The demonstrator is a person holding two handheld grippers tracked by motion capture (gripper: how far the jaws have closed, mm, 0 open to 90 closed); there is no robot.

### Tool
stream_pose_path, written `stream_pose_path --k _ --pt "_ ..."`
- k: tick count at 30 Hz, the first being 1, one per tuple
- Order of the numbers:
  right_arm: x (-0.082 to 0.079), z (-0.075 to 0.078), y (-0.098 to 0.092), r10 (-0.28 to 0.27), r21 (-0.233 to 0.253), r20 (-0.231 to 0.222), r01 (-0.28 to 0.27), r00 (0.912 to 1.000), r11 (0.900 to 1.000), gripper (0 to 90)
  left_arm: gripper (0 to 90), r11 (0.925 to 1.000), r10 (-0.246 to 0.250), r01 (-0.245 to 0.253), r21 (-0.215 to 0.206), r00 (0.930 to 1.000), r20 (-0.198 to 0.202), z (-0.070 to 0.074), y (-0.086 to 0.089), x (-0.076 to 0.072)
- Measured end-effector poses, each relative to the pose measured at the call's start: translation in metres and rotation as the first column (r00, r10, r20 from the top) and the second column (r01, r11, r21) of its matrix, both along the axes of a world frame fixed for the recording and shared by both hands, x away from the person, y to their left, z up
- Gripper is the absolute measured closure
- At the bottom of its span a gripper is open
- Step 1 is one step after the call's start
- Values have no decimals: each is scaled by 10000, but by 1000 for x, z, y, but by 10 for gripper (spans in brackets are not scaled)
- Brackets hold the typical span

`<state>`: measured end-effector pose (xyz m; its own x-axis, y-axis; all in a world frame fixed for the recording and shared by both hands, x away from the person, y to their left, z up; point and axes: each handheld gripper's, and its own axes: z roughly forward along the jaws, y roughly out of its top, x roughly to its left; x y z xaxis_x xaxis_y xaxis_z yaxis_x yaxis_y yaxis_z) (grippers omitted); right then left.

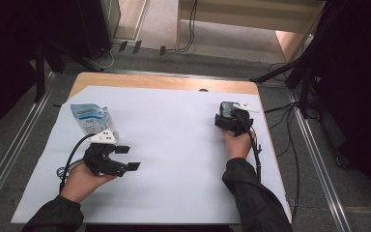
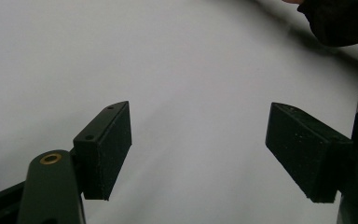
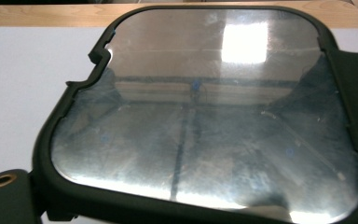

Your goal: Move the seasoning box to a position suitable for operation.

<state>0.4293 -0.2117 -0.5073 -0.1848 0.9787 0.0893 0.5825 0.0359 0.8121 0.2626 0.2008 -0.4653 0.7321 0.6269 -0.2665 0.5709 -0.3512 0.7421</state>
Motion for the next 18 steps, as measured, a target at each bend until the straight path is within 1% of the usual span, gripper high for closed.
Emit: stream_pose_path --k 5,6,8,9,12,15,16,17,18 --pt "0 0 -1 87 -57 29 -87 10000 9999 96 234 10000 -17 17 3 10000 -27 0 2 0" --pt "-1 0 -1 246 -150 74 -245 9997 9996 112 235 10000 21 -21 1 10000 8 0 2 0" --pt "-2 0 -1 265 -180 88 -264 9996 9995 128 235 10000 3 -3 17 10000 -17 0 2 0" --pt "-3 1 -2 366 -373 235 -357 9991 9987 142 235 10000 -18 18 -21 10000 -36 0 2 1" --pt "-4 1 -1 404 -483 264 -391 9988 9981 149 235 10000 -34 34 73 10000 -3 -1 0 1" --pt "-5 2 -1 457 -585 244 -442 9987 9973 154 235 10000 -34 34 46 10000 -11 -1 0 2" --pt "-5 3 -1 441 -587 254 -426 9987 9974 157 235 10000 -49 49 -13 10000 -43 -1 0 3" --pt "-6 4 -1 411 -566 238 -397 9989 9976 160 234 10000 43 -44 -84 10000 -84 -1 0 3" --pt "-7 5 -2 449 -464 226 -438 9987 9980 160 228 9998 73 -75 -180 9999 -120 -1 1 4"
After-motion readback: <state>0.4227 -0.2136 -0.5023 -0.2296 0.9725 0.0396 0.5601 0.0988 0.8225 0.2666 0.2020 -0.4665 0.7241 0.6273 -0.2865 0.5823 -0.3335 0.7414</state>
